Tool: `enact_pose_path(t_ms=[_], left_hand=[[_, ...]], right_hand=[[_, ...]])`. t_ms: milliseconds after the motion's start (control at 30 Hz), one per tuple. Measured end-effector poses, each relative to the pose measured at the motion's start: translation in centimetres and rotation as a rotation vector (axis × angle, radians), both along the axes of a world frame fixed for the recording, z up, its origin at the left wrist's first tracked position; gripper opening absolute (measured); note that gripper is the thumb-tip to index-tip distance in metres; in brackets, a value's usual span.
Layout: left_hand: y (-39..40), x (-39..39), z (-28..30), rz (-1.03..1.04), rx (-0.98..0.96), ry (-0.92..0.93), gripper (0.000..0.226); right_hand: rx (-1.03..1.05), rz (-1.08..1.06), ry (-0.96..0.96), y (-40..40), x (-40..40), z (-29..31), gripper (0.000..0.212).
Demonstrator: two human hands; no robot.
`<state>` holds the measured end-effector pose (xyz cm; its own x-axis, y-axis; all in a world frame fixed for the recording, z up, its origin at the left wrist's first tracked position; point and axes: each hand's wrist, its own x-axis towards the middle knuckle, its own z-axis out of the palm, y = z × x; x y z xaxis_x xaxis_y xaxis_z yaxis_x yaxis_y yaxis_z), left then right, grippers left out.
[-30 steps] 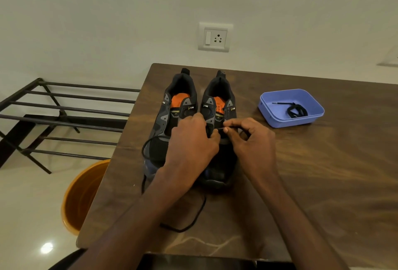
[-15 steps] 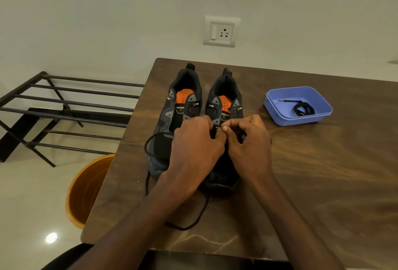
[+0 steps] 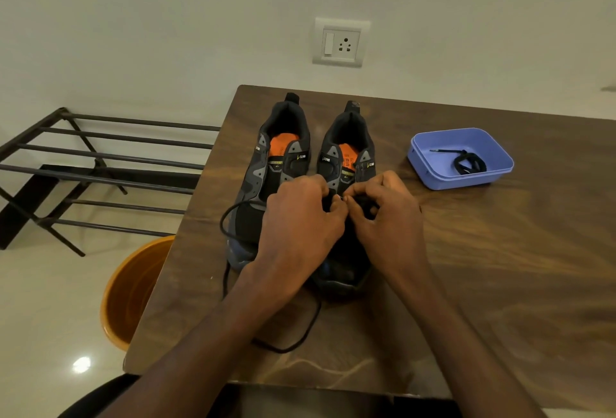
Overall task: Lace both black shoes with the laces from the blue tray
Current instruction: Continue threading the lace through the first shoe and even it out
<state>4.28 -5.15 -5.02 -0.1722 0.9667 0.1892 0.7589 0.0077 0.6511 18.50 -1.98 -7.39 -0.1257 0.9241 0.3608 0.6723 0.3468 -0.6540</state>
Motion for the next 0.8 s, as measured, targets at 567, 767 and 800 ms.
enact_pose_path(t_ms=[567,767,800], left_hand=[[0.3,-0.9,-0.6,-0.105,0.052,0.011,0.009],[0.6,-1.4,-0.8,-0.093,0.057,-0.058,0.01],[0.7,-1.4,-0.8,-0.091,0.058,-0.07,0.011]], right_hand=[[-0.092,0.036,0.117,0.1,0.0,-0.1,0.01],[-0.157,0.023,0.168,0.2,-0.1,0.1,0.014],[-0.143,0.002,0.163,0.1,-0.3,0.0,0.012]])
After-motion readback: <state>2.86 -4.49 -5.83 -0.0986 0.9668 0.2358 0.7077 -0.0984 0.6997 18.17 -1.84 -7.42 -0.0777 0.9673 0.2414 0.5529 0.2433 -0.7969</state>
